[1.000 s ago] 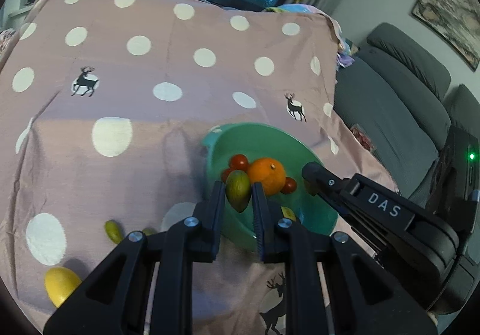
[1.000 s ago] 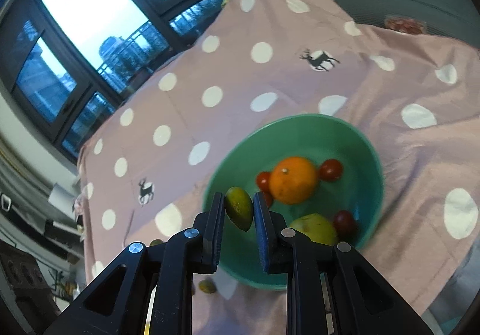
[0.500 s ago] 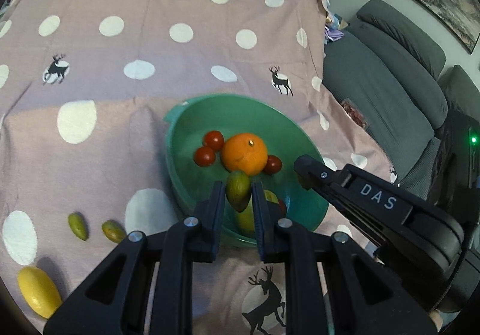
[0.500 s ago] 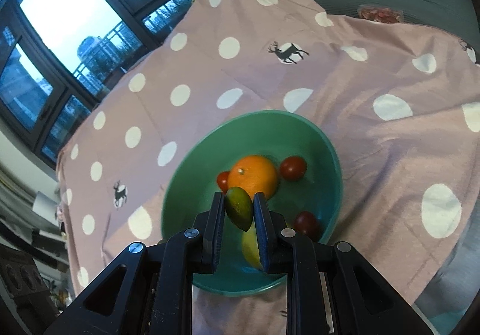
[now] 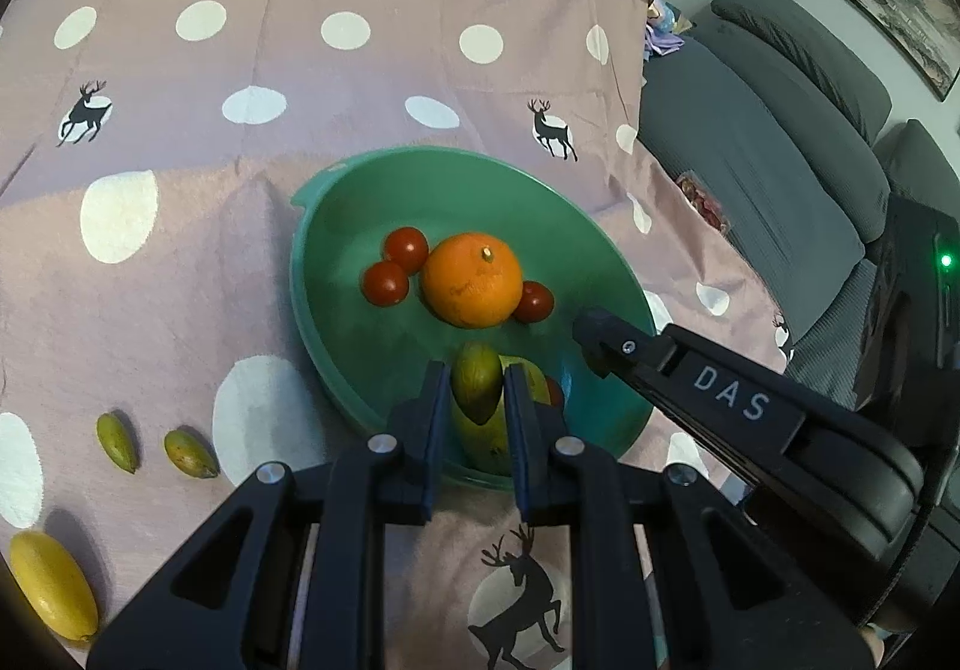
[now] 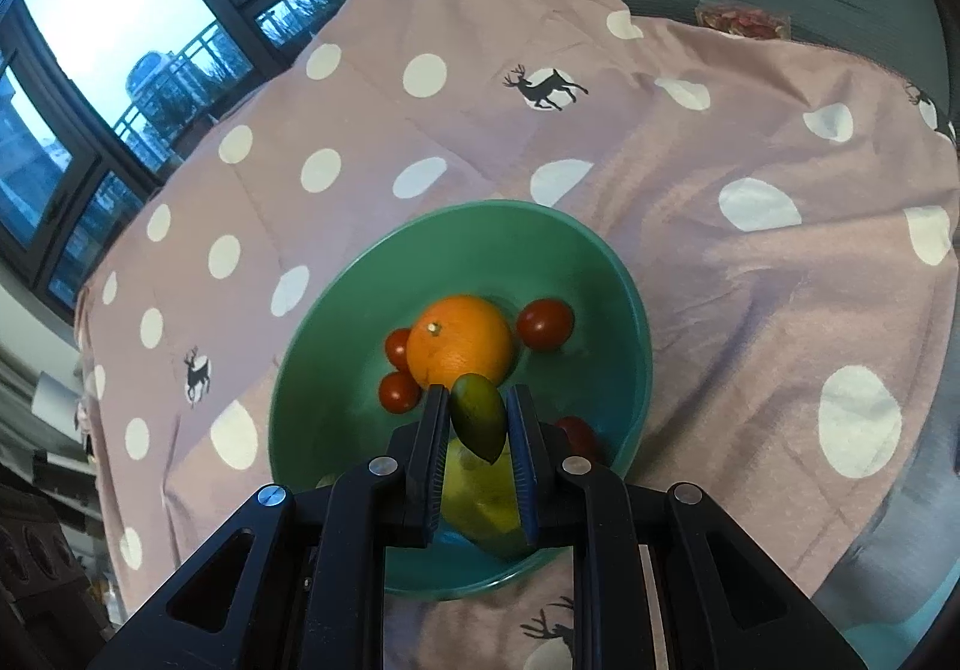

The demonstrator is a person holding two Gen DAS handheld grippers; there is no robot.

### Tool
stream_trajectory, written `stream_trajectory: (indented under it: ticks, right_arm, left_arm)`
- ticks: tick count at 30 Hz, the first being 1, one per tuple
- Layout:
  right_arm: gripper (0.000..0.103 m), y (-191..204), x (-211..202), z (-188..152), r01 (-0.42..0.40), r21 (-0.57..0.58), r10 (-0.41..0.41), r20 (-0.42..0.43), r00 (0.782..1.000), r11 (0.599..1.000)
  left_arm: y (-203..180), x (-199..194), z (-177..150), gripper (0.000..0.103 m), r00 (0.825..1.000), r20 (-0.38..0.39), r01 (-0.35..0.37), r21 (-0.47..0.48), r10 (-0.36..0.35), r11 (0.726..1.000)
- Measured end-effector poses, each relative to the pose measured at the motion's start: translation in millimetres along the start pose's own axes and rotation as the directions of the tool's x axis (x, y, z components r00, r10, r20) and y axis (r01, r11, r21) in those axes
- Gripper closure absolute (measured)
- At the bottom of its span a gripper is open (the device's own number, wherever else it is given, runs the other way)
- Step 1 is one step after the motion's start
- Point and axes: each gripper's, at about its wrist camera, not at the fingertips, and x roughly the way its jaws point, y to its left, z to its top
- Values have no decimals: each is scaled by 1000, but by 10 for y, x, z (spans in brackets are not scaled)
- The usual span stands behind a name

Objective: Organize fruits
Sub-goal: 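Carry both olives into the green bowl and open both grippers, then move the right gripper toward the yellow lemon on the cloth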

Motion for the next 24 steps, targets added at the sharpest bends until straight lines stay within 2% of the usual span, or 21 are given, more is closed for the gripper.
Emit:
stream_trajectory:
  ticks: [6,13,15,17,21,23,24]
  right_arm:
    - [81,-9,1,9,1,1,-1,-4,1000,1000]
    - [79,-17,-12,10,15,13,-15,-11,1000,1000]
    - [71,-13,-46,12,8,15,-8,-4,1000,1000]
    - [55,14,-116,5,-12,11,12,19,1000,1000]
    - [46,125,-177,-15,-43,-20,44,32,999,999]
    - [33,202,-181,-38,-63,-40,64,30,998,997]
    - [31,246,-182,-52,-73,-52,74,29,997,996]
  left_arm:
    - [9,4,6,85,1000,2,-8,-7,8,1000]
    - [25,-69,-7,55,1000,9,1,-12,-1,1000]
    - [43,-133,-5,49,1000,25,-2,-17,2,1000]
    - [86,-221,-4,36,999,47,-14,-29,15,999]
    - [235,-422,-9,23,995,92,-29,-56,34,998]
    - [369,-525,-23,14,991,115,-65,-83,75,994]
    - [436,-565,-26,11,987,124,-91,-96,103,991]
